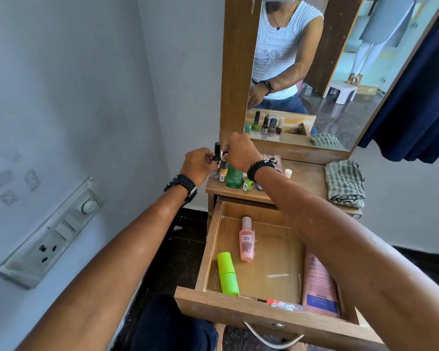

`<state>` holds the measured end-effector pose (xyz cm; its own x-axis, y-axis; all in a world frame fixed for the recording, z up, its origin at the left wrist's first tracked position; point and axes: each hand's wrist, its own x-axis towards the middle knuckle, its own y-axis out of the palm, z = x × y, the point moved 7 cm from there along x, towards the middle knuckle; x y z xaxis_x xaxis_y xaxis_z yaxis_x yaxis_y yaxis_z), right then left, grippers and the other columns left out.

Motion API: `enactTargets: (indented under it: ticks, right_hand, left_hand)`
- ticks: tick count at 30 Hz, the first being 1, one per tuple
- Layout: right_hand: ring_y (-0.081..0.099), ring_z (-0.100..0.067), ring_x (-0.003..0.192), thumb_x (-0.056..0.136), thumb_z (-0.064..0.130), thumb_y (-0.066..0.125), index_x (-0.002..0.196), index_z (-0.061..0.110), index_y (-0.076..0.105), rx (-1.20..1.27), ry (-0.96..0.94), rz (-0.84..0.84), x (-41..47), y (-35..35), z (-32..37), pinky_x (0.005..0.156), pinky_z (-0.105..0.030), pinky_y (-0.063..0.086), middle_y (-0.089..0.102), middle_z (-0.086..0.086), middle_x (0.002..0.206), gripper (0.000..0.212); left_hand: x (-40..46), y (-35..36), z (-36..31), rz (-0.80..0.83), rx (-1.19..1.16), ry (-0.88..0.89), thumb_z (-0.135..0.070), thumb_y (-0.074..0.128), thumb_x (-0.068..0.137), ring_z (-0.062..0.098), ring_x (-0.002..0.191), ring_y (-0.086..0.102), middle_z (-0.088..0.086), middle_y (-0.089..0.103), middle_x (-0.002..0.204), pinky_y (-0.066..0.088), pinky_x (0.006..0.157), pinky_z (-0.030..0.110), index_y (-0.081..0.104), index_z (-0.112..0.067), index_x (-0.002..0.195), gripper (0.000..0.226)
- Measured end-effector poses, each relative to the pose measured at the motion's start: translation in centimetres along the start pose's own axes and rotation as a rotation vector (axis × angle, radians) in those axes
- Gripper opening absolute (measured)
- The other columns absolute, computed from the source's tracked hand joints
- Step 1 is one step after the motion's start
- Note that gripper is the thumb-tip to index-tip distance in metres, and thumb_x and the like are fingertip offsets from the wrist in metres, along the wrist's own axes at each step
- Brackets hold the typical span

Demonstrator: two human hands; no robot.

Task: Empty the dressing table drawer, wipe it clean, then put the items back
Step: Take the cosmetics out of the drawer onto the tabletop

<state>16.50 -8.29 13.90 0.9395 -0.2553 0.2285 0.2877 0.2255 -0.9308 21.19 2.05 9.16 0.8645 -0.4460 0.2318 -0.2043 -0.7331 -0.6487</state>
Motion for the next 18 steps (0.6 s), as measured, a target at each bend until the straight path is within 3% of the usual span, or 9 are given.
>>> enactTargets:
  ticks: [6, 10, 15, 18]
  right_hand:
    - [0.065, -0.022, 0.093, 0.081, 0.005, 0.07, 0.096, 0.001, 0.07, 0.048, 0.007, -0.036, -0.2, -0.2, -0.7, 0.079, -0.025, 0.054, 0.066, -0.011, 0.104, 0.016]
    - [0.066, -0.022, 0.089, 0.078, 0.003, 0.072, 0.09, 0.005, 0.07, 0.176, 0.045, -0.063, -1.1, -1.0, -1.1, 0.078, -0.029, 0.056, 0.069, -0.011, 0.098, 0.013]
    - [0.068, -0.017, 0.08, 0.075, 0.004, 0.074, 0.085, 0.007, 0.07, 0.427, 0.082, -0.17, -5.3, -2.9, -1.1, 0.075, -0.027, 0.057, 0.071, -0.008, 0.085, 0.011]
    - [0.068, -0.012, 0.075, 0.075, 0.005, 0.075, 0.084, 0.006, 0.07, 0.548, 0.082, -0.164, -8.8, -2.7, -1.1, 0.072, -0.021, 0.056, 0.072, -0.006, 0.08, 0.01]
  left_hand:
    - [-0.1, 0.3, 0.8, 0.03, -0.021, -0.039, -0.017, 0.066, 0.081, 0.013, 0.085, 0.058, 0.007, 0.067, 0.095, 0.044, 0.076, 0.021, 0.062, -0.011, 0.108, 0.028]
    - [-0.5, -0.2, 1.3, 0.009, -0.052, -0.072, -0.018, 0.068, 0.079, 0.016, 0.086, 0.06, 0.009, 0.068, 0.094, 0.051, 0.082, 0.029, 0.06, -0.012, 0.108, 0.03]
    - [-3.6, -1.5, -0.4, -0.086, -0.027, -0.01, -0.011, 0.058, 0.083, 0.015, 0.083, 0.064, 0.005, 0.068, 0.093, 0.045, 0.073, 0.015, 0.061, -0.008, 0.108, 0.025]
    - [-6.9, -0.9, -1.0, -0.048, -0.135, 0.006, -0.009, 0.06, 0.081, 0.002, 0.065, 0.058, -0.006, 0.062, 0.077, 0.044, 0.061, 0.004, 0.063, -0.009, 0.101, 0.02]
